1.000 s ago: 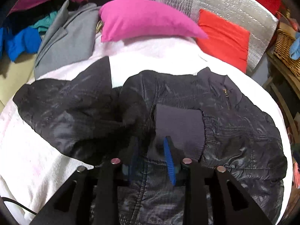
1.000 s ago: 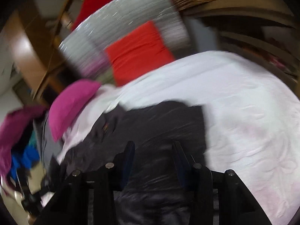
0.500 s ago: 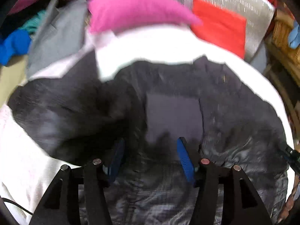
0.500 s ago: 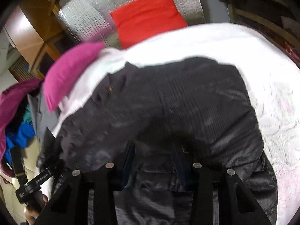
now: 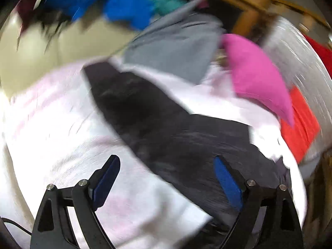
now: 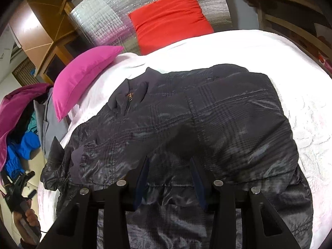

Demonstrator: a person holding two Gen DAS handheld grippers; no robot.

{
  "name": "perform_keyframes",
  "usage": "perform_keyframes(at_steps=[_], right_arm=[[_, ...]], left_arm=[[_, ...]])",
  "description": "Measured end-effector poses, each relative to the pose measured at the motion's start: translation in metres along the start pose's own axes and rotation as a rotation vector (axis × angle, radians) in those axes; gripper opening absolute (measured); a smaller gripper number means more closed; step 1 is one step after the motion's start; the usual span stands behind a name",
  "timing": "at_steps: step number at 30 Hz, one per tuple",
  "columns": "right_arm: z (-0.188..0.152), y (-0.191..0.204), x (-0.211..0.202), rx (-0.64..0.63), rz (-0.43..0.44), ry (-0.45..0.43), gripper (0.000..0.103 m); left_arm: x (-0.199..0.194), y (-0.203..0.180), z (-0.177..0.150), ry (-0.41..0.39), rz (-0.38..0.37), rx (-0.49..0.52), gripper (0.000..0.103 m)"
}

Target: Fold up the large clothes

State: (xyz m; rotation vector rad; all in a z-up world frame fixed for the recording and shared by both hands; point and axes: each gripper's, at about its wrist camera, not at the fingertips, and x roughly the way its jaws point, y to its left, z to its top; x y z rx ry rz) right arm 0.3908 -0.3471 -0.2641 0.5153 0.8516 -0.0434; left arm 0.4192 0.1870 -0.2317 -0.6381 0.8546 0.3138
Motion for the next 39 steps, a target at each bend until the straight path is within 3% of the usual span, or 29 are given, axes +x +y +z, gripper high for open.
perform_keyframes(at_steps=[3,8,14,16,18,19,23,25,30,33,39], right_arm=[[-0.001,0.003,0.002,-0.014,-0.004,0.007,0.045],[-0.003,0.003,0.004,-0.018,-0.01,0.013,0.045],[-0.002,-0.001,0.008,-0.012,-0.024,0.023,0.045],[-0.002,-0.002,0.01,-0.01,-0.026,0.026,0.045],[-0.002,-0.002,0.011,-0.011,-0.029,0.028,0.045],[-0.002,-0.001,0.011,-0.014,-0.03,0.028,0.045],[-0.002,-0.001,0.01,-0.02,-0.034,0.026,0.045],[-0.002,-0.002,0.008,-0.019,-0.036,0.022,0.045],[0.001,-0.008,0.001,0.002,-0.039,0.001,0.045],[0.003,-0.011,-0.005,0.02,-0.039,-0.019,0.045],[0.004,-0.02,-0.013,0.058,-0.033,-0.036,0.045]], left_arm=[[0.023,0.04,0.012,0.054,-0.015,-0.116,0.091],[0.055,0.064,0.024,0.059,0.034,-0.128,0.091],[0.066,0.071,0.034,0.017,-0.111,-0.185,0.089],[0.072,0.073,0.037,0.016,-0.11,-0.194,0.081],[0.078,0.073,0.041,0.002,-0.11,-0.184,0.054],[0.083,0.073,0.042,0.011,-0.12,-0.186,0.045],[0.085,0.076,0.042,0.011,-0.141,-0.209,0.02],[0.079,0.073,0.042,0.001,-0.155,-0.209,0.013],[0.038,0.028,0.045,-0.094,-0.212,-0.076,0.009],[0.003,-0.02,0.032,-0.141,-0.284,0.058,0.008],[-0.044,-0.124,-0.038,-0.119,-0.481,0.332,0.008]])
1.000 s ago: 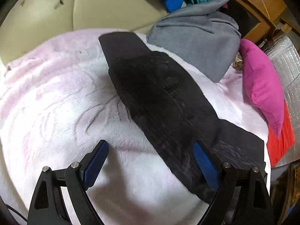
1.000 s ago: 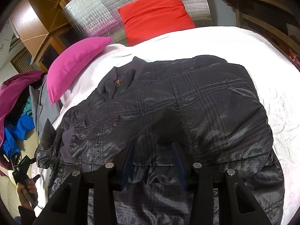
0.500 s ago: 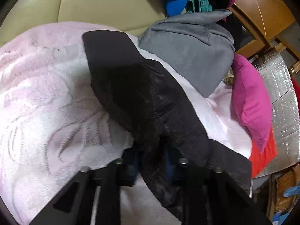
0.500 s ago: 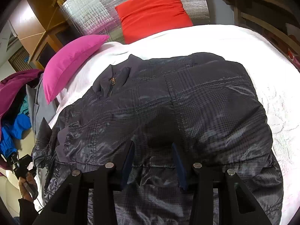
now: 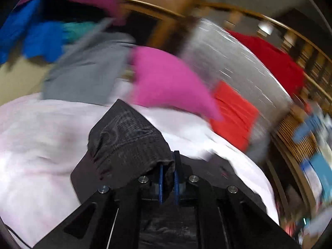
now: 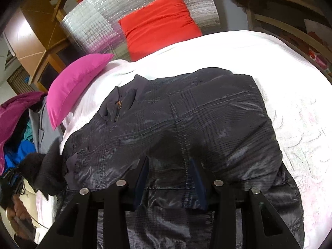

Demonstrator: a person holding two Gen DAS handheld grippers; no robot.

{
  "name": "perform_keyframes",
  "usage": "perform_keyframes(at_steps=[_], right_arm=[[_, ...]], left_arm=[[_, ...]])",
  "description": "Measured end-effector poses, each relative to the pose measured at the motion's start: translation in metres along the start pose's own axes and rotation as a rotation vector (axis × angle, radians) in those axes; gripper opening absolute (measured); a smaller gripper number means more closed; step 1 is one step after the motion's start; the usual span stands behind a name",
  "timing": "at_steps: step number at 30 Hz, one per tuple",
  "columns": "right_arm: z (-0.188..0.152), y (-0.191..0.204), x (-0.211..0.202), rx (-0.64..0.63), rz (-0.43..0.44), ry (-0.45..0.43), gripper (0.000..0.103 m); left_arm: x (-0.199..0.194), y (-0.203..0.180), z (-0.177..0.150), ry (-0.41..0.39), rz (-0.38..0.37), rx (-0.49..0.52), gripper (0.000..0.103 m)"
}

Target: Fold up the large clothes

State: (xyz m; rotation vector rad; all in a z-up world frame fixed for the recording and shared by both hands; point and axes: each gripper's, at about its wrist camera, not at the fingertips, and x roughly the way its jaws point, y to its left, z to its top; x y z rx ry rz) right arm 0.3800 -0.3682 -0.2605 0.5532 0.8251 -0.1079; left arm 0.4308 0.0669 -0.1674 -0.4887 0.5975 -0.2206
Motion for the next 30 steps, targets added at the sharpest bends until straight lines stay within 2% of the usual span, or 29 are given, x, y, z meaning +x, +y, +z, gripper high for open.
perform_keyframes(at_steps=[4,7,11,17,19,20,21,23,27,30], right_arm=[[0.002,-0.007,-0.005,0.035,0.005,-0.009,0.045],[0.004,-0.015,-0.008,0.064,0.013,-0.014,0.045],[0.006,-0.023,-0.008,0.094,0.014,-0.01,0.045],[0.007,-0.029,-0.008,0.116,0.012,-0.001,0.045],[0.007,-0.03,-0.01,0.122,0.018,-0.003,0.046],[0.007,-0.031,-0.011,0.128,0.024,-0.004,0.049],[0.007,-0.031,-0.012,0.133,0.029,-0.005,0.052],[0.008,-0.03,-0.014,0.134,0.048,-0.005,0.06],[0.007,-0.02,-0.016,0.11,0.087,-0.004,0.06],[0.004,-0.005,-0.016,0.071,0.123,0.001,0.06]], left_arm=[[0.022,-0.073,-0.043,0.102,-0.102,0.148,0.008],[0.045,-0.103,-0.075,0.186,-0.11,0.21,0.008],[0.076,-0.119,-0.114,0.308,-0.074,0.275,0.009],[0.086,-0.14,-0.156,0.402,-0.074,0.421,0.009],[0.077,-0.145,-0.159,0.402,-0.068,0.453,0.013],[0.07,-0.144,-0.157,0.401,-0.075,0.459,0.021],[0.067,-0.143,-0.155,0.403,-0.079,0.458,0.037],[0.045,-0.135,-0.153,0.409,-0.088,0.436,0.054],[-0.002,-0.119,-0.136,0.318,-0.093,0.454,0.062],[-0.025,-0.088,-0.111,0.232,-0.042,0.404,0.069]])
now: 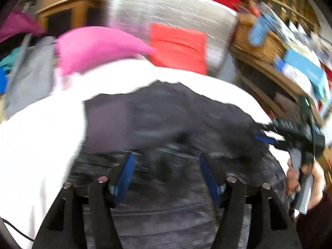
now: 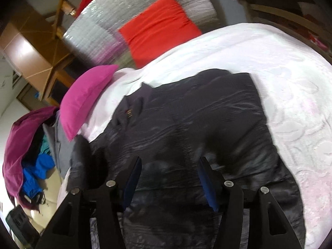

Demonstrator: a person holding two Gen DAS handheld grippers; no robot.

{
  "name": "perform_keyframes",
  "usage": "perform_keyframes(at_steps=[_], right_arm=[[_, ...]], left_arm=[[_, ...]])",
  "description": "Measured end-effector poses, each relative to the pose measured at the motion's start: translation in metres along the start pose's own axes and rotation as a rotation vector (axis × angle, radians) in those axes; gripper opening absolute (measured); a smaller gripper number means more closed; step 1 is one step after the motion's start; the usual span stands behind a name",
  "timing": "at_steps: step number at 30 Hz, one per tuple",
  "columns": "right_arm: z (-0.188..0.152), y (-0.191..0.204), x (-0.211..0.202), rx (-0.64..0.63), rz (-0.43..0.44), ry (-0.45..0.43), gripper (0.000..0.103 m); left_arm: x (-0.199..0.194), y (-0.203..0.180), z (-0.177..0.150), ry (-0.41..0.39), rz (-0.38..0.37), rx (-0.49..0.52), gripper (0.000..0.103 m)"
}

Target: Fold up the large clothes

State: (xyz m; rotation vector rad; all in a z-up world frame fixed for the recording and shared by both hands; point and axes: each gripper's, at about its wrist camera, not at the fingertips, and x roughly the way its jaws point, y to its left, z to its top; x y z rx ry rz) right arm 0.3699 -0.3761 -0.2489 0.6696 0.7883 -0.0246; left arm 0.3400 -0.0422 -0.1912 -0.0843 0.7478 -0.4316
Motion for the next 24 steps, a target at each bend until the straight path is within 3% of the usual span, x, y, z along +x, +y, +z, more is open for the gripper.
perform_keyframes(at_steps=[3,4,7,10,16,18,24], right_arm=[[-0.006,0.015,0.001,-0.042,0.002,0.001,0.06],[-0.008,0.019,0.001,-0.049,0.008,0.001,0.06],[-0.012,0.028,0.003,-0.07,0.024,0.003,0.06],[-0.014,0.031,0.008,-0.08,0.014,0.007,0.06],[-0.014,0.03,0.019,-0.079,-0.002,0.029,0.06],[-0.014,0.029,0.019,-0.086,-0.011,0.029,0.06],[-0.011,0.019,0.016,-0.076,-0.029,0.019,0.06]], left_arm=[[-0.003,0.055,0.007,-0.014,0.032,-0.201,0.069],[0.001,0.078,0.008,-0.003,0.007,-0.294,0.069],[0.023,0.105,0.009,0.037,-0.046,-0.442,0.069],[0.043,0.114,0.01,0.055,-0.185,-0.538,0.067],[0.07,0.107,0.02,0.093,-0.199,-0.511,0.039],[0.078,0.102,0.024,0.09,-0.199,-0.496,0.004],[0.076,0.058,0.036,0.048,-0.304,-0.375,0.003]])
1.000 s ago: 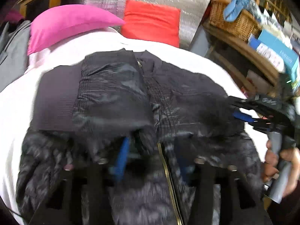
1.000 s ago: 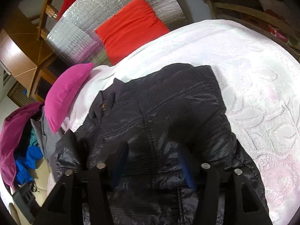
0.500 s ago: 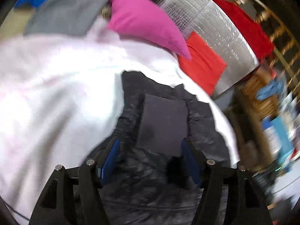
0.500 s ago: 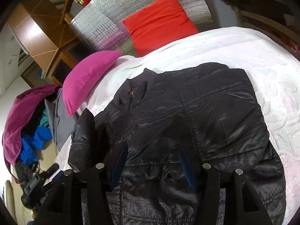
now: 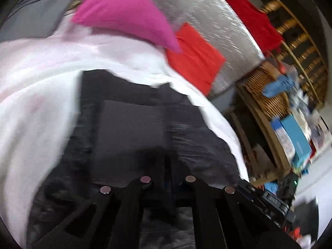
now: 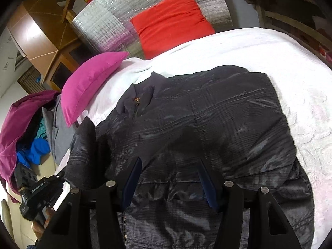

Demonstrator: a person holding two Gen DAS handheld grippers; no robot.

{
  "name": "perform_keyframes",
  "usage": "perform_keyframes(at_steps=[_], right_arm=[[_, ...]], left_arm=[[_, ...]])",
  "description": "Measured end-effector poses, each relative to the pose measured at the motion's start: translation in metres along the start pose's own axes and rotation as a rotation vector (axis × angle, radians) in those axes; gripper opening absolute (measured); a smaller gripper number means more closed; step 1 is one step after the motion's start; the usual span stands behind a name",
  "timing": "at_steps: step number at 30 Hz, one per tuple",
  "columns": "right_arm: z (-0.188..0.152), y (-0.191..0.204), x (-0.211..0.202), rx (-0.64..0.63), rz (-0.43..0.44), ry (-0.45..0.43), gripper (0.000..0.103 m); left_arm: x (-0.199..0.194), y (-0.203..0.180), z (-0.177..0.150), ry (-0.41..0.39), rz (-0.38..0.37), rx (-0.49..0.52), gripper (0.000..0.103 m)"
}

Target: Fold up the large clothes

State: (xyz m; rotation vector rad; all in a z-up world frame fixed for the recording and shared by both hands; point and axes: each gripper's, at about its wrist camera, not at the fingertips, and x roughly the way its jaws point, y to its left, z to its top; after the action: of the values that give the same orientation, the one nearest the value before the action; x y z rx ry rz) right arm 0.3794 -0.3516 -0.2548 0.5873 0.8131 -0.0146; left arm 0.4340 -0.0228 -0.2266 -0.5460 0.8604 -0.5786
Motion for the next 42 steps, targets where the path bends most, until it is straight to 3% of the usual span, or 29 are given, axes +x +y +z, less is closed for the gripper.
perform_keyframes(at_steps=[3,7,10,11,12,14,16,19,22,29,31,33,37,40,42], right_arm=[[0.0,-0.006,-0.004,0.012,-0.004,-0.004,0.06],[0.0,-0.013,-0.01,0.008,-0.015,-0.007,0.06],[0.003,-0.021,-0.014,0.026,-0.015,-0.015,0.06],[0.004,-0.023,-0.014,0.036,-0.009,-0.016,0.06],[0.005,-0.024,-0.015,0.046,0.0,-0.016,0.061],[0.005,-0.021,-0.013,0.044,0.008,-0.014,0.066],[0.004,-0.015,-0.012,0.025,0.008,-0.013,0.067],[0.002,-0.007,-0.008,-0.005,-0.006,-0.015,0.067],[0.001,-0.005,-0.005,-0.002,-0.004,-0.016,0.067],[0.001,-0.008,0.004,0.002,-0.013,-0.001,0.067],[0.001,-0.009,0.004,-0.001,-0.017,-0.003,0.067],[0.002,-0.012,0.003,0.0,-0.02,-0.008,0.067],[0.003,-0.019,-0.001,0.005,-0.034,-0.016,0.067],[0.005,-0.03,-0.007,0.026,-0.051,-0.028,0.067],[0.007,-0.039,-0.013,0.048,-0.059,-0.04,0.067]], left_arm=[[0.006,-0.023,-0.005,0.02,0.002,0.07,0.003],[0.001,-0.018,-0.006,0.033,0.013,-0.02,0.004],[-0.01,-0.009,-0.013,0.026,0.073,-0.063,0.006],[-0.017,-0.006,-0.017,0.017,0.087,-0.073,0.015],[-0.022,-0.003,-0.02,0.012,0.081,-0.083,0.03],[-0.031,-0.001,-0.026,0.009,0.05,-0.112,0.047],[-0.033,-0.001,-0.033,0.029,-0.002,-0.135,0.051],[-0.023,-0.001,-0.037,0.052,-0.033,-0.175,0.068],[-0.004,0.01,-0.037,0.082,-0.064,-0.287,0.069],[0.016,0.037,-0.025,0.003,-0.121,-0.461,0.066],[0.014,0.037,-0.023,-0.021,-0.112,-0.452,0.049],[0.016,0.031,-0.02,-0.033,-0.102,-0.411,0.03],[0.017,0.008,-0.013,-0.074,-0.036,-0.265,0.026],[0.021,-0.028,-0.013,-0.078,-0.019,-0.097,0.025],[0.029,-0.066,-0.022,-0.064,-0.002,0.067,0.025]])
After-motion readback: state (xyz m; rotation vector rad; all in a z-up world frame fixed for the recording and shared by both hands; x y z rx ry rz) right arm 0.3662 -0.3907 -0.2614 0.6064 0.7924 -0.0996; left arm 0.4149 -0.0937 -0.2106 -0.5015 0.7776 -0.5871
